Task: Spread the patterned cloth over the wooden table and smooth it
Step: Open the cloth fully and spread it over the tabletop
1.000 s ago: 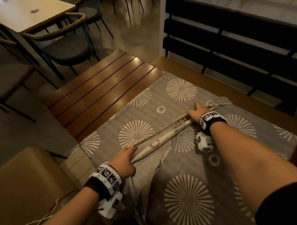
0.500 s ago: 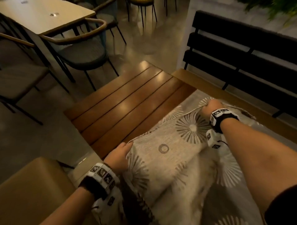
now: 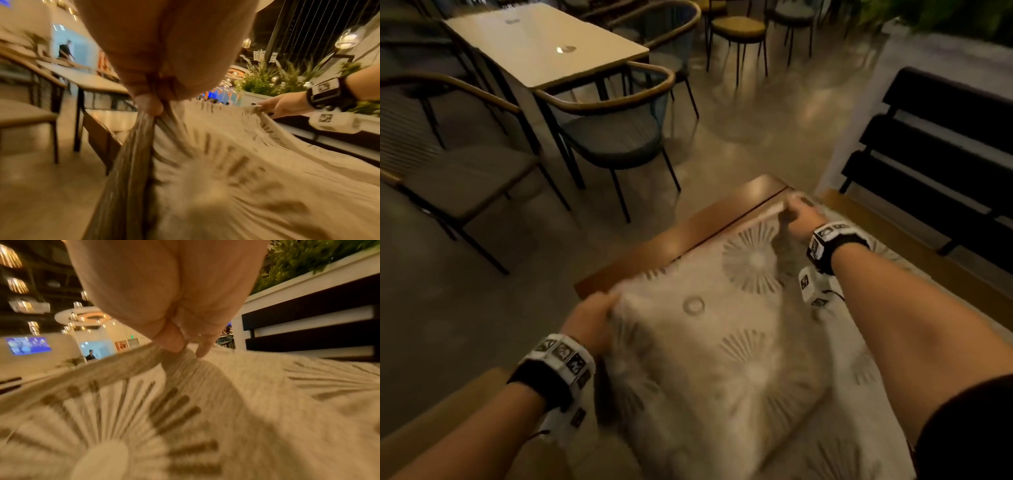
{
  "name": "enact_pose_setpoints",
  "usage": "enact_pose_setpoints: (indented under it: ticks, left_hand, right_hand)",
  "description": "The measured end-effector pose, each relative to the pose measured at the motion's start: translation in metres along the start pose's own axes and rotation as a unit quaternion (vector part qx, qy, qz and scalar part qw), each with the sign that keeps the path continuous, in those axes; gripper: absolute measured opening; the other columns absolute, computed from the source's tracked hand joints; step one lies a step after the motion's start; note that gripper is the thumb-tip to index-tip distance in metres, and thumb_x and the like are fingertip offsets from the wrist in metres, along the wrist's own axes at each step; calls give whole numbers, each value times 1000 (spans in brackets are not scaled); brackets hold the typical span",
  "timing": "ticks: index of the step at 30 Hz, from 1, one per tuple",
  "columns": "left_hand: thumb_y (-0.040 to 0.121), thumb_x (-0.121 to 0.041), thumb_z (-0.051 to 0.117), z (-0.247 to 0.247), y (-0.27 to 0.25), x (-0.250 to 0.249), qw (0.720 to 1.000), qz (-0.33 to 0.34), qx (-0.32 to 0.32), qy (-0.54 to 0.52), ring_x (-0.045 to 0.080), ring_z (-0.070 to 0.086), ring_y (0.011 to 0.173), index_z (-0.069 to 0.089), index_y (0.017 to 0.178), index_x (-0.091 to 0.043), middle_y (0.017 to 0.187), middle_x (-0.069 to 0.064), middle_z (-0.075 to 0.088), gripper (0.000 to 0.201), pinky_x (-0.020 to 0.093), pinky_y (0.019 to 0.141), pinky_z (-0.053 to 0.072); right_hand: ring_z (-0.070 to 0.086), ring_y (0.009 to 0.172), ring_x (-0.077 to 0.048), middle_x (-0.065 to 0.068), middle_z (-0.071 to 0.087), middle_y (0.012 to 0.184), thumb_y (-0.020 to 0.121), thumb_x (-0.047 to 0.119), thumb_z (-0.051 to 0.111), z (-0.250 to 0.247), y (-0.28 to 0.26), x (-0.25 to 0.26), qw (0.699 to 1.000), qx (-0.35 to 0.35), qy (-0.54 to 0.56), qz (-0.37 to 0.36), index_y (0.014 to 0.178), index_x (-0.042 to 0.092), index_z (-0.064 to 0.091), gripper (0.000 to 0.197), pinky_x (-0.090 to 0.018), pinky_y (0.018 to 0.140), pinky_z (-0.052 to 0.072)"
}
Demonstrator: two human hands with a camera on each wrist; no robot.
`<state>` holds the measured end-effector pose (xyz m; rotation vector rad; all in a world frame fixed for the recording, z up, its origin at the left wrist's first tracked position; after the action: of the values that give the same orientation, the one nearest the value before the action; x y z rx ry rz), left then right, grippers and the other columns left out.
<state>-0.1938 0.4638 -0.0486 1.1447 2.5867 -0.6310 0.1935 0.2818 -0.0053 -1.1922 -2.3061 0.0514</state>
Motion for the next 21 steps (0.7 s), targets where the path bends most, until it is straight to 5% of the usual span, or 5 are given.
enact_pose_setpoints:
  ticks: [2,5,10,15,21]
  left_hand:
    - [82,-22,63,-12,10,18,997,-66,-38,10,42,34,133,22,149,-17,149,20,25,79,43,107,34]
    - [81,-44,62,-1,7,23,990,-110,4,87,39,-3,145,20,148,-36,160,8,-10,80,50,114,19]
    - [83,-56,55,29,9,19,995,-64,45,59,31,0,147,19,150,-32,161,5,0,80,49,118,19]
    - [80,-62,58,59,14,25,986,-102,133,20,37,-16,144,4,150,-42,160,5,-16,91,50,118,3]
    - [84,-55,55,20,48,42,984,-147,55,80,41,-2,145,12,151,-29,161,11,0,84,49,119,12]
  right_hand:
    - [57,108,-36,-21,43,136,89,0,45,7,15,30,999,30,-13,-8,153,21,2,80,-41,85,48]
    - [35,139,-35,-20,23,156,90,11,51,31,29,64,990,68,-112,-48,153,17,-1,82,-43,111,34]
    - [59,111,-34,-15,60,127,84,22,55,75,34,64,977,89,-185,-65,116,11,61,34,-39,93,49]
    - [39,131,-42,-13,28,151,80,55,60,106,36,25,969,130,-210,-16,142,25,35,73,-48,108,38]
    - [27,143,-29,-8,12,161,85,40,62,93,36,24,993,89,-48,-67,149,27,27,74,-38,115,29]
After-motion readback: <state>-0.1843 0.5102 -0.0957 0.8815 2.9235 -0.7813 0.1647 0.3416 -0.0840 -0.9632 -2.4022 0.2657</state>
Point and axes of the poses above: each hand's wrist, its own y-axis towards the middle knuckle, its own z-axis out of the palm, x = y × z, the point moved 9 cm from there along y, towards the middle knuckle
